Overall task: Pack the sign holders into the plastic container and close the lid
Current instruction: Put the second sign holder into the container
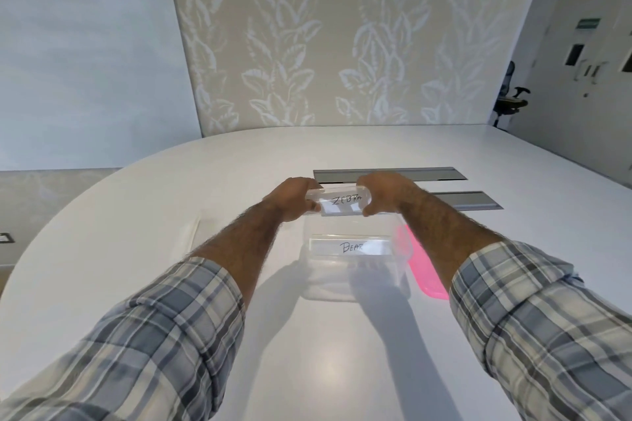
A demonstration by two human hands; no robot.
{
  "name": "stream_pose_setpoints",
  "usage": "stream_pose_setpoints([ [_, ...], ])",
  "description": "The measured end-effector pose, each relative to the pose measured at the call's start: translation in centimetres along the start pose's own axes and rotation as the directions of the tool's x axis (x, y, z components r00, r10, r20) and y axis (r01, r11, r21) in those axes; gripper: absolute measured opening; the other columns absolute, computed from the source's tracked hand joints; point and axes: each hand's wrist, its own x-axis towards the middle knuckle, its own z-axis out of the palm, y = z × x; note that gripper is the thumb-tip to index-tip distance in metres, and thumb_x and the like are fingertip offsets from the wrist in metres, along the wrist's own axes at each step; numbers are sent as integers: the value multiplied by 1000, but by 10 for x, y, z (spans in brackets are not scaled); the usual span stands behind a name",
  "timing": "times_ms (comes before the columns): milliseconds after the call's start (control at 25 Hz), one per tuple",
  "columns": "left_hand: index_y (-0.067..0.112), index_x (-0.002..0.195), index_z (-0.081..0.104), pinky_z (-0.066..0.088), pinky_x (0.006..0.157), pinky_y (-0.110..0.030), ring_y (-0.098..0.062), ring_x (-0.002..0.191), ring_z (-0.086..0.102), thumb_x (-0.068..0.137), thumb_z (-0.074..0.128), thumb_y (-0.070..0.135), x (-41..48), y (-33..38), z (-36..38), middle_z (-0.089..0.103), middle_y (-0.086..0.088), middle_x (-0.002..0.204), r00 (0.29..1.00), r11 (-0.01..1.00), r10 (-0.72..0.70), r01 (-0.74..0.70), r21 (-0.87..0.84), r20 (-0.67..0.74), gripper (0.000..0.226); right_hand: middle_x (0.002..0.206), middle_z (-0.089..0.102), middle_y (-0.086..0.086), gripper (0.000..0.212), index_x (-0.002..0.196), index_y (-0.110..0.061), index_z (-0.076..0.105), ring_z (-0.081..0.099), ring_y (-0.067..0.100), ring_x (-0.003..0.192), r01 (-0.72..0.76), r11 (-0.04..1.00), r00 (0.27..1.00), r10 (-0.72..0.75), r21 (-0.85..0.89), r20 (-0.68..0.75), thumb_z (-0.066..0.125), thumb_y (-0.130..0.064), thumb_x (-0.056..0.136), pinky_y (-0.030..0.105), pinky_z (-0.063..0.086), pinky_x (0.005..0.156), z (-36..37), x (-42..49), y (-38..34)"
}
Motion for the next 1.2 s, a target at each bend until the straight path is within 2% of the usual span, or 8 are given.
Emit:
stream_pose_setpoints([
  [200,29,125,61,46,93,-35,-21,115,56,83,73,24,11,7,26,63,1,125,999,996,-22,19,92,32,43,110,66,0,54,111,-21,54,62,26,101,3,997,1000,-1,-81,30,75,-46,67,32,43,76,25,-6,14],
  [320,35,122,61,44,83,-32,-21,113,57,80,75,31,13,7,38,62,6,124,997,984,-61,53,170,41,44,112,66,0,56,113,-21,54,63,25,99,5,990,999,3,-140,53,73,-49,68,32,38,74,40,-5,16],
  [440,36,120,62,41,79,-30,-23,113,57,79,76,32,17,4,45,64,5,122,998,968,-52,41,247,39,44,108,68,0,53,109,-22,54,65,26,94,13,985,998,-2,-172,63,73,-50,67,32,39,73,51,-2,15],
  [600,29,129,60,46,95,-34,-27,118,56,80,76,31,23,2,53,65,0,126,998,931,-9,-17,363,68,52,110,63,4,58,115,-20,53,64,29,92,24,983,998,-15,-181,54,71,-50,68,33,43,78,66,2,17],
  [760,23,132,57,45,100,-39,-32,120,53,82,75,31,26,1,62,64,-4,129,994,870,7,-59,490,106,53,113,60,5,65,122,-20,52,61,28,98,45,974,997,-29,-220,78,70,-53,70,38,40,84,77,7,15],
  [880,21,128,60,46,92,-35,-32,114,57,83,74,29,26,4,67,66,-6,124,991,831,-7,-67,552,131,48,114,61,5,65,122,-21,53,57,27,105,61,964,995,-38,-257,92,69,-55,69,43,36,91,86,8,13],
  [1000,17,116,64,37,77,-30,-30,104,59,85,73,23,26,12,71,68,-6,115,989,763,9,-100,638,144,33,110,63,6,61,115,-18,55,58,28,101,83,965,992,-57,-247,109,70,-54,68,42,38,87,91,8,13],
  [1200,13,105,67,33,72,-28,-28,98,63,88,67,12,22,23,75,71,-5,108,986,683,-14,-111,722,165,18,107,65,6,57,110,-16,56,60,28,99,83,970,990,-55,-228,127,72,-51,67,39,43,83,97,7,12],
])
